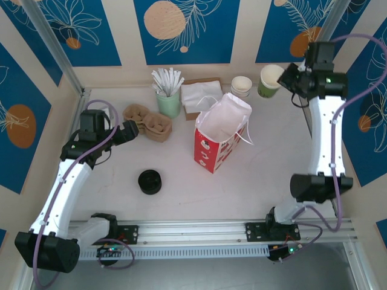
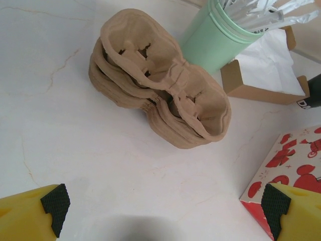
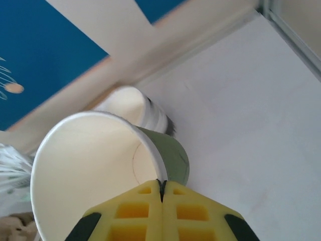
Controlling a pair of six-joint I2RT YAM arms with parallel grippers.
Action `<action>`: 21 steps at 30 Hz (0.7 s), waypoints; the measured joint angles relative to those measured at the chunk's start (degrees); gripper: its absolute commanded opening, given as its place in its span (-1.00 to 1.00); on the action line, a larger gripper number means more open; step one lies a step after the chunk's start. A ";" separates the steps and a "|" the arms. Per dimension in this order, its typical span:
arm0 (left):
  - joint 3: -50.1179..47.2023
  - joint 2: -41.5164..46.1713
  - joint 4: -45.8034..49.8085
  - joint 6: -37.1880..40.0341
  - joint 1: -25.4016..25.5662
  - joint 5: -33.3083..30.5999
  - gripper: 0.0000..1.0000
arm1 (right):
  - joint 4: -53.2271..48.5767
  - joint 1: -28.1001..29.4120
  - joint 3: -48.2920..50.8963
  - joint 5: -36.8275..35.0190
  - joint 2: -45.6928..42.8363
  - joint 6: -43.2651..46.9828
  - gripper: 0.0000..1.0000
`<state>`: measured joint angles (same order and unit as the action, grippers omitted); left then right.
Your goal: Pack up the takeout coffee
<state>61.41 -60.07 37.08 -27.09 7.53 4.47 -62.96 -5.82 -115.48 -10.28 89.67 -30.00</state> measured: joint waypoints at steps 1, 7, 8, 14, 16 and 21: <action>-0.02 0.00 -0.02 0.02 0.11 0.28 0.99 | 0.17 -0.87 3.93 0.00 -2.54 -0.02 -1.00; -0.52 -0.02 -0.17 0.02 0.63 2.23 0.99 | 1.97 -4.98 26.86 -0.07 -17.27 0.00 -1.00; -0.61 -0.02 -0.17 0.02 0.83 2.51 0.99 | 2.62 -5.05 30.82 0.00 -19.98 -0.07 -1.00; -3.13 0.13 -1.31 -0.07 2.27 2.78 0.99 | 4.92 -4.26 48.15 2.56 -32.52 -1.36 -1.00; -5.01 0.63 -2.12 -0.50 2.97 2.78 0.99 | 5.49 -3.76 51.74 3.23 -35.36 -1.75 -1.00; -9.16 1.70 -3.15 -1.95 6.32 2.32 0.99 | 5.68 -1.49 57.68 5.07 -40.59 -2.58 -1.00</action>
<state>52.25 -58.37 33.93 -29.04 13.85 6.79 -57.28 -7.31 -57.80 -5.21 49.08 -32.58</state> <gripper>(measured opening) 0.993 0.061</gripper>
